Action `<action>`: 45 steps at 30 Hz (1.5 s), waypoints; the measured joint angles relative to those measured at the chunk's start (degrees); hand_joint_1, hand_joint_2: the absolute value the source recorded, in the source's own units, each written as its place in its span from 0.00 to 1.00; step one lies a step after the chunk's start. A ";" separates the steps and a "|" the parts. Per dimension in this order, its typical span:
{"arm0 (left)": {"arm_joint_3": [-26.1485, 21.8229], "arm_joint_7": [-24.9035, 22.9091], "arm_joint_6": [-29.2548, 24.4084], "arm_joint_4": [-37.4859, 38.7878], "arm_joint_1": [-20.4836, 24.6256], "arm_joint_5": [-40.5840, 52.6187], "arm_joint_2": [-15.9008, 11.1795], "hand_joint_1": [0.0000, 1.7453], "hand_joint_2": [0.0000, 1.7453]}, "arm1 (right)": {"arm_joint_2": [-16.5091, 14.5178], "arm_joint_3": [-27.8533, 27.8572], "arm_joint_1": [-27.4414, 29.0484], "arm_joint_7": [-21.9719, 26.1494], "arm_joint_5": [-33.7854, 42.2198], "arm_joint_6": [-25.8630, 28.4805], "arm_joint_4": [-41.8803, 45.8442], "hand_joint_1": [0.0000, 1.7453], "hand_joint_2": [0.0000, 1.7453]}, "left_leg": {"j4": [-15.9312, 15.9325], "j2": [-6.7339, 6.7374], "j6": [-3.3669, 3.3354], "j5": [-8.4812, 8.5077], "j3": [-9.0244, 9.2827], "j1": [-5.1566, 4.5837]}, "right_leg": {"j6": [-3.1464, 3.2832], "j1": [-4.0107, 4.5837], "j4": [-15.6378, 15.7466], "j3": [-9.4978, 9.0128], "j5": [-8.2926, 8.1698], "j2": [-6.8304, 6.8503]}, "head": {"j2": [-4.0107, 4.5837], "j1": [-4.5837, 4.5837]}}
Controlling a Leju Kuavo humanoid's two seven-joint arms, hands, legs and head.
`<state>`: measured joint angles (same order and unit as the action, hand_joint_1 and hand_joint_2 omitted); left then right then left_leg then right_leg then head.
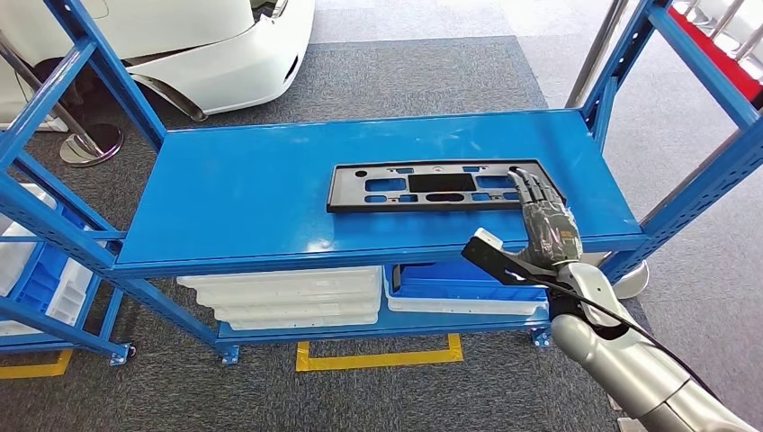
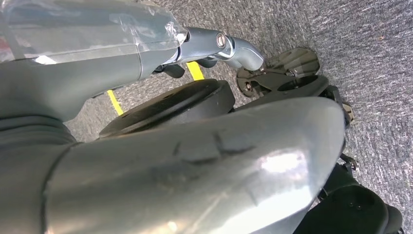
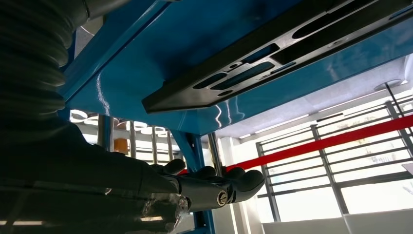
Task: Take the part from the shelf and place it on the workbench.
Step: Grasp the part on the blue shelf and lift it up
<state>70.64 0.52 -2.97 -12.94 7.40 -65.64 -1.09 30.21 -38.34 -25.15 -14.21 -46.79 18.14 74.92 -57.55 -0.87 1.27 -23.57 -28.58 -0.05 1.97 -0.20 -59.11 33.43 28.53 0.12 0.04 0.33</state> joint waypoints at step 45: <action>1.27 -0.15 0.35 0.24 0.74 0.27 0.03 0.00 0.00 | 0.42 -0.80 -0.97 -0.90 -0.21 -0.06 -1.90 0.00 1.00 | 2.87 1.07 -2.86 5.35 -3.09 -0.78 | -1.59 -0.14 -11.76 5.63 6.05 -0.16 | 0.00 0.93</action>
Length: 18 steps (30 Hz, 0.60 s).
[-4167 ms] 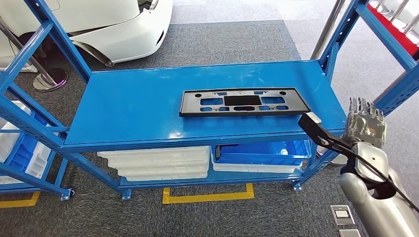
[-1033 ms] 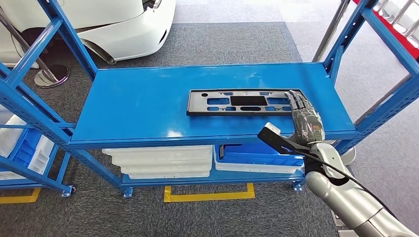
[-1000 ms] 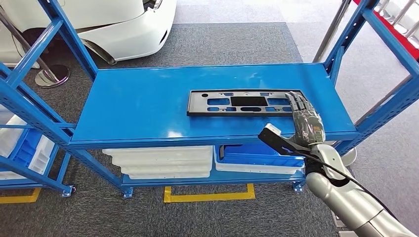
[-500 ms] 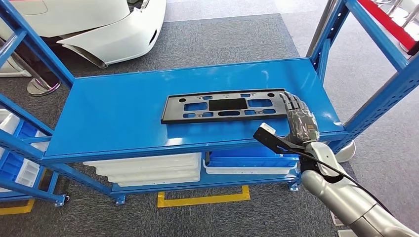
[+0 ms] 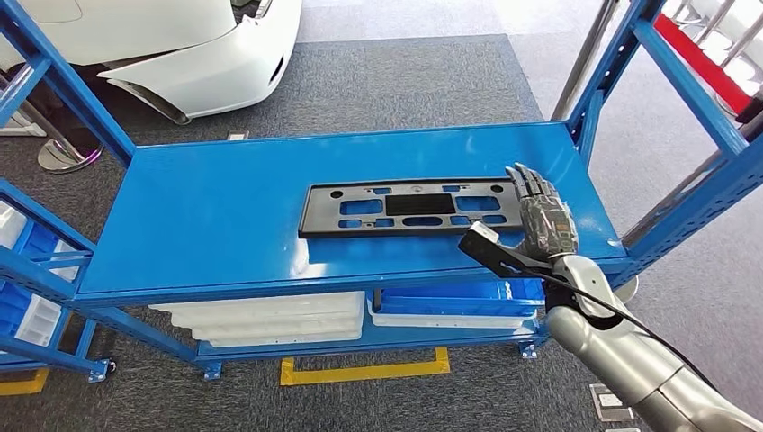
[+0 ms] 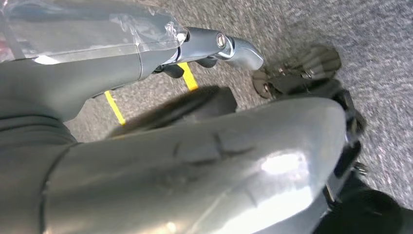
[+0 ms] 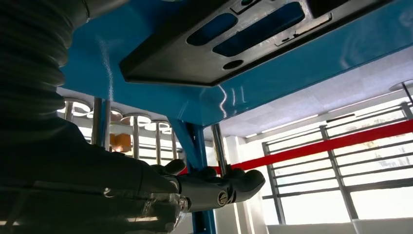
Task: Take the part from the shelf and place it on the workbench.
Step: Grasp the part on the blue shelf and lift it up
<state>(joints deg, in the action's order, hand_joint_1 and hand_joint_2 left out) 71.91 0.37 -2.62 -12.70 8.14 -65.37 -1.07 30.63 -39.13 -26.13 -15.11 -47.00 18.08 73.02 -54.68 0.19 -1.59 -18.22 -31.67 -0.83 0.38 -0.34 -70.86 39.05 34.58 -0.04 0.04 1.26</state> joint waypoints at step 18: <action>-0.01 -0.37 -0.75 0.04 0.22 -0.29 -0.05 0.00 0.00 | -1.35 -4.35 0.10 4.52 3.43 -6.78 -1.27 0.00 1.00 | -3.93 0.01 2.39 -4.20 0.36 1.50 | 0.35 -0.97 9.63 -2.26 -6.30 0.04 | 0.01 1.12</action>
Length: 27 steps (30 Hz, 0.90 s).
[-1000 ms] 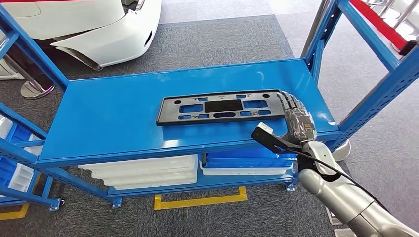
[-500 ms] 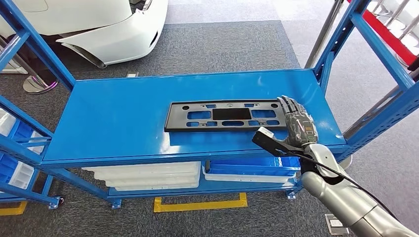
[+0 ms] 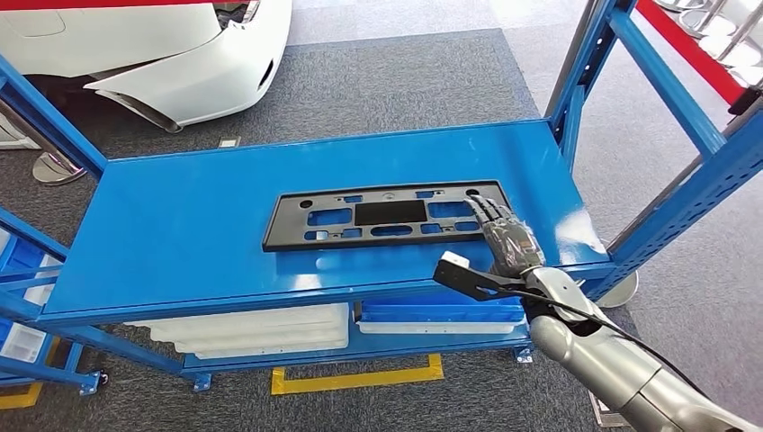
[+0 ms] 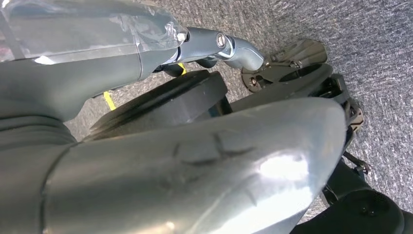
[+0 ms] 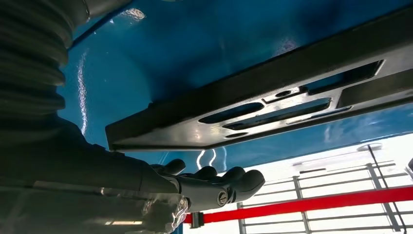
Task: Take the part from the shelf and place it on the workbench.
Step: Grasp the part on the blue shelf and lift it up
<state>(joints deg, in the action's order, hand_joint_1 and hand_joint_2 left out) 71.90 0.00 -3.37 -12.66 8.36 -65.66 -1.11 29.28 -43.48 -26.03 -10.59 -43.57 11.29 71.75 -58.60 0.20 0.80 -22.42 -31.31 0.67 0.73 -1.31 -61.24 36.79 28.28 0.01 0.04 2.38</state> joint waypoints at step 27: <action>1.04 0.31 -0.54 0.00 0.57 0.72 0.00 0.00 0.00 | -1.90 -4.74 -3.22 -4.87 -6.23 0.15 -9.40 1.00 1.00 | 0.12 0.14 1.65 -0.16 0.46 0.04 | 0.33 0.34 0.60 -1.07 -0.23 -0.05 | -0.02 -0.26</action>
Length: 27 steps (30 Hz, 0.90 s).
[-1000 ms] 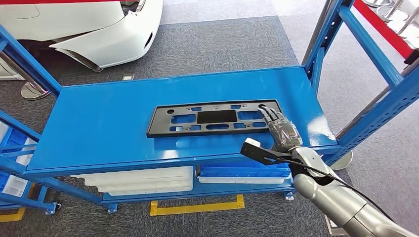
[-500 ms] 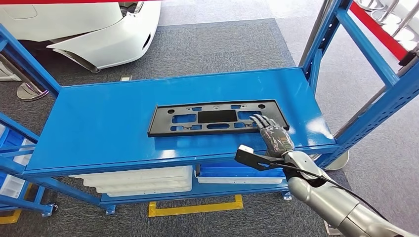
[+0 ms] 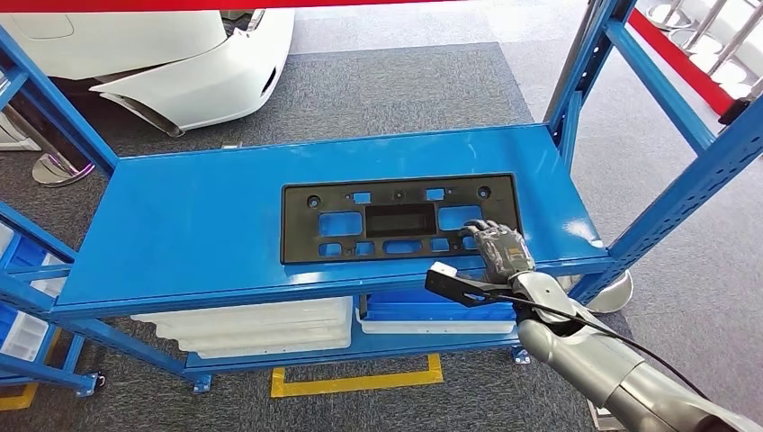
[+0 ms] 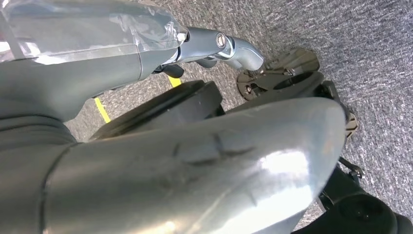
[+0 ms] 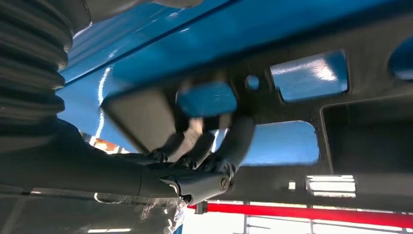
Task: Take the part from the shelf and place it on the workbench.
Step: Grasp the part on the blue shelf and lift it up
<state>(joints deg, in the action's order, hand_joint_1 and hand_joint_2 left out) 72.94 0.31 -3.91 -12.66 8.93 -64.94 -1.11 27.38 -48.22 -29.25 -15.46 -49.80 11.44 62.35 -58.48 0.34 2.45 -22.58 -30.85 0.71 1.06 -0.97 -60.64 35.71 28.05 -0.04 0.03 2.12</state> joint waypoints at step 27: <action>0.00 0.00 -0.62 0.00 -0.31 -1.03 0.01 0.00 0.00 | -0.52 -0.15 -3.03 -7.57 -5.97 4.84 -6.62 0.00 1.00 | 0.00 0.14 -0.23 0.81 -0.28 -0.01 | -0.14 0.05 0.75 -0.07 -1.15 -0.21 | 0.00 -0.38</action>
<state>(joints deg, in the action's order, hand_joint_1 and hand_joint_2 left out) 72.94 0.31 -4.53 -12.66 8.62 -65.97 -1.11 26.86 -48.37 -32.28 -23.03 -55.77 16.28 55.73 -58.48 0.48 2.23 -21.77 -31.13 0.70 0.93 -0.93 -59.88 35.64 26.90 -0.25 0.02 1.73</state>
